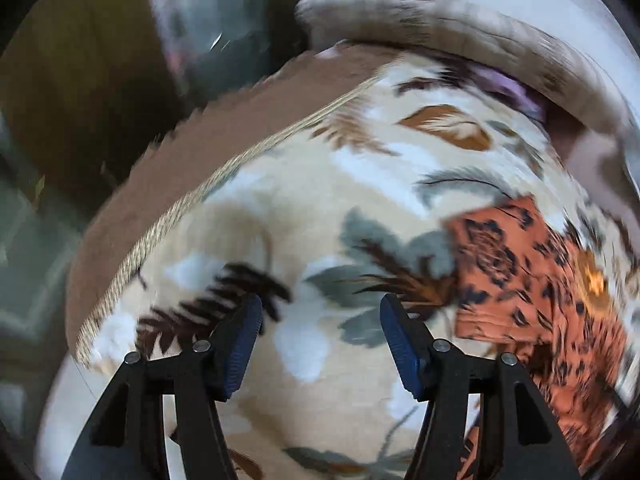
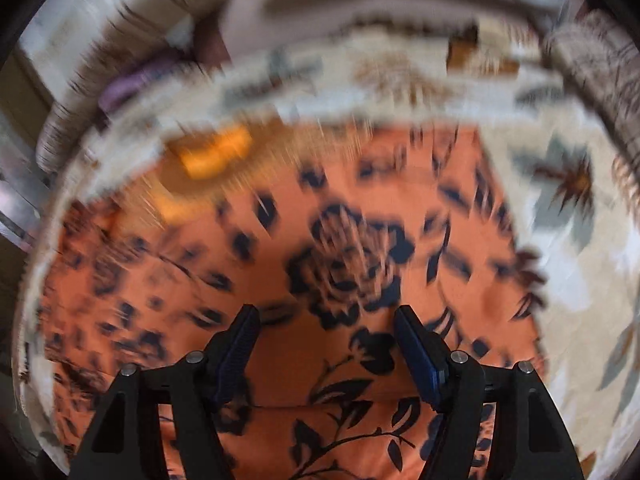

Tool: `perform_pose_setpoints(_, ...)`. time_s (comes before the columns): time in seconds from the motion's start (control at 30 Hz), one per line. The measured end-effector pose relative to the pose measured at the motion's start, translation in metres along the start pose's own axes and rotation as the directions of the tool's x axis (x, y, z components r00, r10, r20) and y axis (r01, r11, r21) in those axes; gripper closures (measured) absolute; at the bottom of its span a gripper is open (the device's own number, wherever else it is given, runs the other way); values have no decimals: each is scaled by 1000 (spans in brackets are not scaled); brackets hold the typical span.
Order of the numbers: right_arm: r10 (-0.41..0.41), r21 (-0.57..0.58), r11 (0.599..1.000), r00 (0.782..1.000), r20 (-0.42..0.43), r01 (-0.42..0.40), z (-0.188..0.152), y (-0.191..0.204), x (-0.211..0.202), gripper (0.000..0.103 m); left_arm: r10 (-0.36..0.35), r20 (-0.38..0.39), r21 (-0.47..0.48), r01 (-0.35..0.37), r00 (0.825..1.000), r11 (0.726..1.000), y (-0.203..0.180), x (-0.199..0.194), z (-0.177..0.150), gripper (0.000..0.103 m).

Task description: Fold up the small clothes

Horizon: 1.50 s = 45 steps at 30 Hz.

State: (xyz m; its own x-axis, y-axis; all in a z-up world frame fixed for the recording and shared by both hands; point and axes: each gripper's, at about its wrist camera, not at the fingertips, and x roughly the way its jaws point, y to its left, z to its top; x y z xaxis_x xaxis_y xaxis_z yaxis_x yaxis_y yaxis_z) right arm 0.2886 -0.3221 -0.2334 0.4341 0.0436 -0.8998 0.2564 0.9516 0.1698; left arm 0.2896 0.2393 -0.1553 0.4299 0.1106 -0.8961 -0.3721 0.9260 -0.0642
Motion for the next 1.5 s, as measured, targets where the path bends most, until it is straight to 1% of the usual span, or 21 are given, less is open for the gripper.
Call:
perform_pose_setpoints(0.07,-7,-13,1000,999,33,8,-2,4,-11,30,-63,-17,-40,62,998,997,2,7,-2,42)
perform_pose_setpoints(0.1,26,-6,1000,997,67,-25,-3,3,-22,30,-77,-17,-38,76,997,996,-1,8,-2,42)
perform_pose_setpoints(0.17,52,0,999,991,121,-52,-5,2,-38,30,-123,-2,4,123,992,992,-24,7,-6,43)
perform_pose_setpoints(0.2,42,-1,999,989,142,-42,-6,1,-44,30,-158,-1,38,158,987,987,-43,7,-8,44)
perform_pose_setpoints(0.3,42,33,998,985,167,-48,-7,-9,-49,30,-230,-41,63,232,972,971,-79,22,-7,47)
perform_pose_setpoints(0.5,46,81,995,990,134,-57,-2,-32,-42,30,-202,-127,42,209,971,977,-120,71,-5,46)
perform_pose_setpoints(0.57,46,89,994,990,131,-58,-2,-39,-39,30,-223,-134,14,227,965,974,-121,82,-4,46)
perform_pose_setpoints(0.63,46,105,993,991,127,-60,-4,-46,-39,30,-271,-103,-10,271,957,963,-121,80,-3,50)
perform_pose_setpoints(0.67,49,115,991,991,124,-63,-4,-49,-38,30,-309,-106,-19,308,945,951,-122,80,-2,73)
perform_pose_setpoints(0.7,53,128,989,991,121,-68,-3,-53,-37,30,-343,-118,-29,342,932,939,-124,80,-1,89)
perform_pose_setpoints(0.73,58,139,987,991,119,-74,-3,-56,-36,30,-352,-132,-28,351,927,936,-127,79,0,97)
perform_pose_setpoints(0.8,67,162,983,990,123,-87,-1,-61,-37,30,-351,-122,-16,351,929,936,-131,72,3,98)
perform_pose_setpoints(0.87,71,174,980,989,134,-94,0,-64,-39,30,-387,-110,-30,386,916,922,-134,62,9,98)
perform_pose_setpoints(0.97,75,190,976,986,149,-103,-1,-68,-44,30,-452,-69,-53,449,889,892,-137,30,29,98)
perform_pose_setpoints(1.1,89,215,969,983,158,-122,-1,-73,-47,30,-516,25,-9,516,856,857,-155,-42,64,98)
perform_pose_setpoints(1.17,100,230,964,981,167,-137,0,-77,-50,30,-544,67,13,544,836,839,-167,-73,79,98)
perform_pose_setpoints(1.23,107,239,960,978,177,-148,0,-80,-54,30,-580,95,35,580,809,814,-186,-108,92,98)
perform_pose_setpoints(1.3,113,244,957,976,186,-157,0,-82,-57,30,-602,95,56,600,793,798,-200,-133,96,98)
perform_pose_setpoints(1.33,115,247,956,975,190,-161,0,-84,-58,30,-629,82,69,625,773,777,-217,-147,94,98)
perform_pose_setpoints(1.4,118,258,951,973,200,-168,0,-89,-60,30,-665,58,87,660,745,746,-241,-163,83,98)
perform_pose_setpoints(1.5,117,284,943,970,213,-176,-1,-100,-64,30,-721,-7,145,714,693,685,-294,-184,55,98)
